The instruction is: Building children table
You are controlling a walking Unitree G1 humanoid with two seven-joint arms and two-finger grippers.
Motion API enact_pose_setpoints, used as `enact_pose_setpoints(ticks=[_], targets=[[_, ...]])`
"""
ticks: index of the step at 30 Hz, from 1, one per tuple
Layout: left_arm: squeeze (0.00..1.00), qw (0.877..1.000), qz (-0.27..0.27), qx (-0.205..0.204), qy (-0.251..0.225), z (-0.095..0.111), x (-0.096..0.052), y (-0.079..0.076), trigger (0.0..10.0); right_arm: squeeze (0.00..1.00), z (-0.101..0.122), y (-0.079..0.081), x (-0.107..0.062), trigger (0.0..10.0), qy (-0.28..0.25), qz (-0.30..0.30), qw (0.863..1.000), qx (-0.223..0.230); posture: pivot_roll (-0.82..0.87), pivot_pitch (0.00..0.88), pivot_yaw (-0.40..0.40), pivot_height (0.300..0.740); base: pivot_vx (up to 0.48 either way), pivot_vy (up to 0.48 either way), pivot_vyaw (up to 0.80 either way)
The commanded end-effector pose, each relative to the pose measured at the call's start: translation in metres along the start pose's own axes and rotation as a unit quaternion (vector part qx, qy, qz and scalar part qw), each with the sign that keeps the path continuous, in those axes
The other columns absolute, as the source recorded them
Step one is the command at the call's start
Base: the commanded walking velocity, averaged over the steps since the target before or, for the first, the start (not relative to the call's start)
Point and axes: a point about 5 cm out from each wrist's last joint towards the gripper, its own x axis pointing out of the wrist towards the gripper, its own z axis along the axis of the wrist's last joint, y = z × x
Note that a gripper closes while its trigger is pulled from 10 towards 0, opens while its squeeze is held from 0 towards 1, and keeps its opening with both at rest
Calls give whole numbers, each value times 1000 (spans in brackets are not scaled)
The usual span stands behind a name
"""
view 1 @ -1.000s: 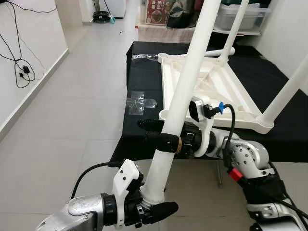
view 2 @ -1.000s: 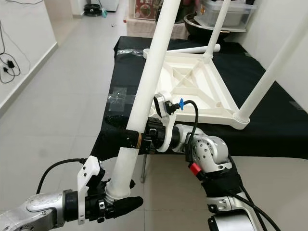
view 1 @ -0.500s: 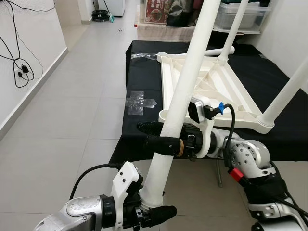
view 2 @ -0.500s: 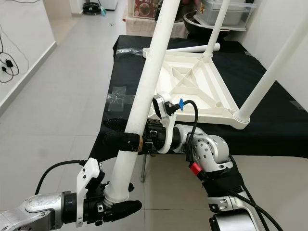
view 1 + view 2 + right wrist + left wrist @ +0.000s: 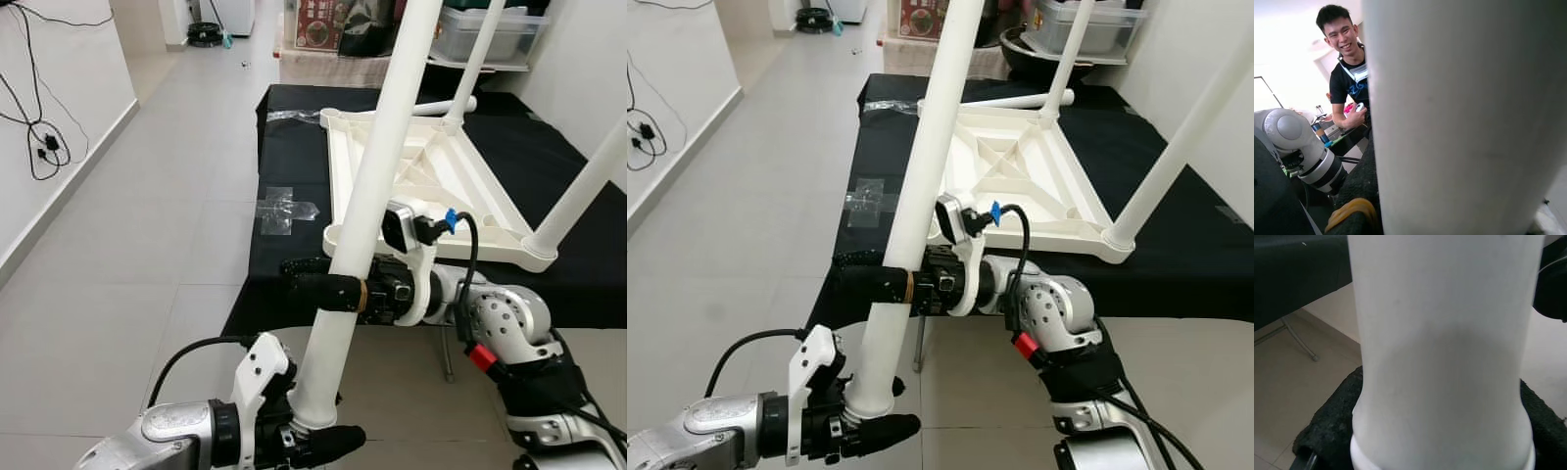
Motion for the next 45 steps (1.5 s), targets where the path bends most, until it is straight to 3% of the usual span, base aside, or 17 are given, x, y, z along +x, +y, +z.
enact_pose_setpoints(ticks=[1, 13, 14, 20, 21, 26, 30, 34, 36, 37, 39, 40, 41, 42, 43, 44, 45], targets=[[0, 1000, -12, -6, 2, -2, 3, -2, 10000, 0, 1, 4, 5, 0, 3, 18, 1000, -7, 103, 69, -67, 740, 0, 0, 0], [35, 999, -8, -18, 26, -9, 2, -2, 10000, 0, -1, 6, 3, 0, 4, 21, 1000, -3, 106, 45, -70, 740, 0, 0, 0], [1000, 999, -13, -14, 30, -10, 1, -3, 10000, 0, -1, 6, 3, 0, 5, 21, 1000, -4, 105, 41, -71, 740, 0, 0, 0], [1000, 999, -10, -13, 33, -13, 1, -4, 10000, 0, 0, 7, 2, 0, 4, 21, 1000, -9, 108, 36, -73, 740, 0, 0, 0], [0, 999, 2, -13, 33, -14, 0, -2, 10000, 0, 2, 4, -1, 0, 5, 9, 1000, -17, 109, 36, -74, 740, 0, 0, 0], [0, 998, 39, -6, 38, -20, -4, 3, 10000, 0, 13, -4, -19, 0, -2, -44, 998, -48, 114, 35, -80, 740, 0, 0, 0], [0, 995, 93, -11, 23, -26, -11, 8, 10000, 0, 26, -11, -43, 0, -25, -120, 989, -78, 112, 33, -82, 740, 0, 0, 0], [0, 991, 135, -5, 7, -26, -13, 13, 10000, 0, 31, -13, -54, 0, -43, -164, 981, -98, 115, 30, -84, 740, 0, 0, 0], [0, 980, 196, 6, -27, -20, -13, 18, 10000, 0, 41, -20, -61, 0, -88, -251, 955, -129, 115, 33, -82, 740, 0, 0, 0], [0, 980, 196, 6, -27, -20, -13, 18, 10000, 0, 41, -20, -61, 0, -88, -251, 955, -129, 115, 33, -82, 740, 0, 0, 0], [0, 972, 230, 9, -54, -14, -12, 20, 10000, 0, 49, -32, -64, 0, -120, -357, 911, -170, 110, 32, -74, 740, 0, 0, 0], [0, 972, 230, 9, -54, -14, -12, 20, 10000, 0, 49, -32, -64, 0, -120, -357, 911, -170, 110, 32, -74, 740, 0, 0, 0], [0, 966, 249, 14, -66, -10, -11, 22, 10000, 0, 52, -37, -64, 0, -131, -397, 889, -189, 106, 30, -71, 740, 0, 0, 0], [0, 963, 260, 18, -74, -7, -10, 23, 10000, 0, 53, -39, -63, 0, -136, -417, 876, -201, 106, 30, -71, 740, 0, 0, 0], [0, 963, 260, 18, -74, -7, -10, 23, 10000, 0, 53, -39, -63, 0, -136, -417, 876, -201, 106, 30, -71, 740, 0, 0, 0], [0, 947, 304, 25, -105, 4, -8, 28, 10000, 0, 64, -43, -63, 0, -167, -492, 815, -257, 124, 28, -84, 740, 0, 0, 0], [0, 947, 304, 25, -105, 4, -8, 28, 10000, 0, 64, -43, -63, 0, -167, -492, 815, -257, 124, 28, -84, 740, 0, 0, 0]])
